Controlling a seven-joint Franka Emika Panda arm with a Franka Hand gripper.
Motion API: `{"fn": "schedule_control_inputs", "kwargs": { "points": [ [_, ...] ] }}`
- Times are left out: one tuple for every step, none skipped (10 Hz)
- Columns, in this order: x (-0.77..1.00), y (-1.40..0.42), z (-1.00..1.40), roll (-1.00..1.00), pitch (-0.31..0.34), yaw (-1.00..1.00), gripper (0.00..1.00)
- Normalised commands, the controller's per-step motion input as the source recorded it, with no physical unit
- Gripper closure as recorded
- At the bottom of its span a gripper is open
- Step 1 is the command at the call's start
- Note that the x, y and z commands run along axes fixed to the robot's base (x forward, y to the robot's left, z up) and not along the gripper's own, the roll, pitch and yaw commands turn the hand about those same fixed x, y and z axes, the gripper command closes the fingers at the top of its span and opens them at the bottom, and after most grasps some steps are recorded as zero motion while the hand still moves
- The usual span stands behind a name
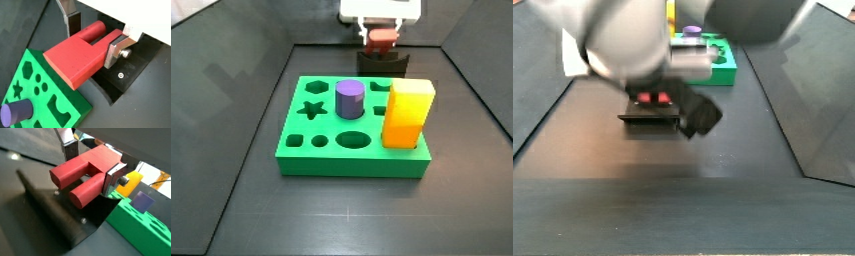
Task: Pick up the square-circle object. Move up. Place the square-circle object on the fixture. Regrasp the square-circle object. Rotate the square-circle object. Move to above the board. Insert the square-circle object.
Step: Place the square-circle object on the fixture, then regrasp the square-circle object.
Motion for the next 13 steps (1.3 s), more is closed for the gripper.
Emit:
{"fn": "schedule_control_inputs", "kwargs": {
  "points": [
    [0.19,0.12,-1.0,-0.3,0.034,-0.11,1.0],
    [0.2,0.12,-1.0,-0.24,0.035,-0.1,1.0],
    [0.16,0.1,-0.78,-0.19,0.028,-0.1,1.0],
    [0.13,0.12,-0.64,-0.14,0.027,-0.1,1.0],
    [0.1,0.13,-0.62,-0.12,0.014,-0.09,1.0],
    [0.09,0.13,-0.62,-0.12,0.014,-0.08,1.0],
    [0.0,-0.5,-0.17,0.0,0.0,0.0,1.0],
    [0.0,0.0,0.0,0.0,0.0,0.0,0.0],
    [0.0,0.0,1.0,0.05,0.036,-0.05,0.0],
    [-0.01,0.0,1.0,0.05,0.04,-0.04,0.0],
    [-0.02,0.0,1.0,0.06,0.044,-0.04,0.0],
    [-0.03,-0.01,1.0,0.08,0.04,-0.03,0.0],
    [-0.04,0.0,1.0,0.07,0.04,-0.03,0.0]
  ]
}}
